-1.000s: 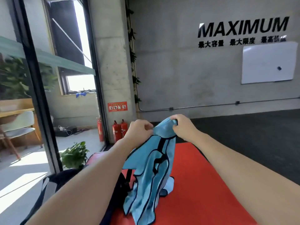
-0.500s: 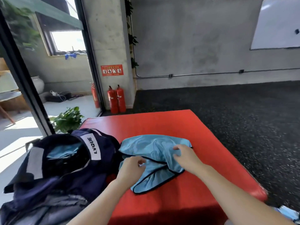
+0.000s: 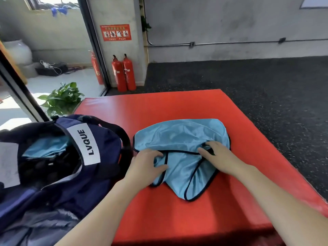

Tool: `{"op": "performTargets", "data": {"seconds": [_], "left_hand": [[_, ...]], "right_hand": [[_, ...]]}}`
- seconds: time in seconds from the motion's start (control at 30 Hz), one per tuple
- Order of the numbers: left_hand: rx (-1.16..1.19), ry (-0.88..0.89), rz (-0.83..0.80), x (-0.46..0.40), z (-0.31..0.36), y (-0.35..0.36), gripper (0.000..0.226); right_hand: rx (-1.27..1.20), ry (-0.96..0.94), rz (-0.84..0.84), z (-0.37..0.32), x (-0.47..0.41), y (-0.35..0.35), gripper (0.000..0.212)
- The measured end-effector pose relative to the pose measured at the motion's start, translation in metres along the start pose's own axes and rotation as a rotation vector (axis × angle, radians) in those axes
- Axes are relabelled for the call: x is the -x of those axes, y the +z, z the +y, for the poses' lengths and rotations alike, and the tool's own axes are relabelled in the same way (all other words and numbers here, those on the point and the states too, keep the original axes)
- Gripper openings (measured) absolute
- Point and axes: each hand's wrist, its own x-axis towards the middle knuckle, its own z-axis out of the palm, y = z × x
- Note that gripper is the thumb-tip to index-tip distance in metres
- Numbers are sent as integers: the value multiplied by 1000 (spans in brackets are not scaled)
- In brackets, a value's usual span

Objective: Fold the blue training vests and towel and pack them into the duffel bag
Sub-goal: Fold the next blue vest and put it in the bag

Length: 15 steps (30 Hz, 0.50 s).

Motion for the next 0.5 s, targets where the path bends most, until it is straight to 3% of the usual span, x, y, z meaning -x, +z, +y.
{"op": "performTargets", "data": {"seconds": [0.13,0.23,0.4,0.5], "left_hand": [[-68,-23,29,-3,8,2,59],[-81,-50,70,-5,18,7,57],[-1,-74,91,-3,30,17,21],[153,8,232,3,34,16,16]], "right_hand": [[14,-7,51,2,-8,-2,72],[33,-109,125,-11,-7,4,56],[-25,-203,154,-33,5,10,42],[-37,-236,155,-31,9,10,37]]}}
